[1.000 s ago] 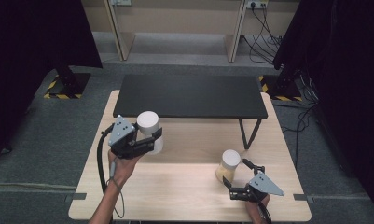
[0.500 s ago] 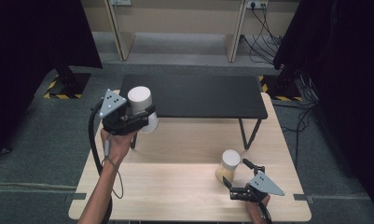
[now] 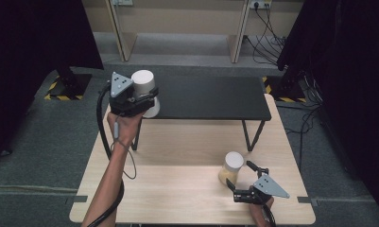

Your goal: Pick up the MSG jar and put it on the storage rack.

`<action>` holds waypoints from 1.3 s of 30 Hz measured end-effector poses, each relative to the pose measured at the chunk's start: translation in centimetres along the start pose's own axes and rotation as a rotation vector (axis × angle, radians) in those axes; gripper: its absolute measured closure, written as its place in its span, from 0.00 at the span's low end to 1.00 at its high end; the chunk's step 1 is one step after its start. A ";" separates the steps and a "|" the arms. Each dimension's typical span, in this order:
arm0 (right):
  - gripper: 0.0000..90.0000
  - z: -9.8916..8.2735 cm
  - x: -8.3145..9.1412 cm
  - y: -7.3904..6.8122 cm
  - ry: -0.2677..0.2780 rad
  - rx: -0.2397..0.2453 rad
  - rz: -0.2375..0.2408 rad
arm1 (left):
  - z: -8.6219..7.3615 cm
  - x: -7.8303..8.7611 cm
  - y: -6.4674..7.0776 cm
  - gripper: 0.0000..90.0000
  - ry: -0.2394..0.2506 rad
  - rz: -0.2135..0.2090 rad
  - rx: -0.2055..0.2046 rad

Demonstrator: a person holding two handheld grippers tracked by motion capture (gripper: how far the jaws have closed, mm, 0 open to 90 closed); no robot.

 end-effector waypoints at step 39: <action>0.01 -0.2 0.1 0.8 0.019 -0.050 0.019 | -0.8 -5.0 -2.3 0.39 -0.016 0.104 0.033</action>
Point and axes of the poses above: each handheld gripper's, and its own axes: x roughly backward along the jaws, z roughly out of its top, y roughly to its right, the point moved 6 cm from there along -x, roughly forward along the jaws, and after that the axes turned 8 degrees about -x, right-handed, at the moved point
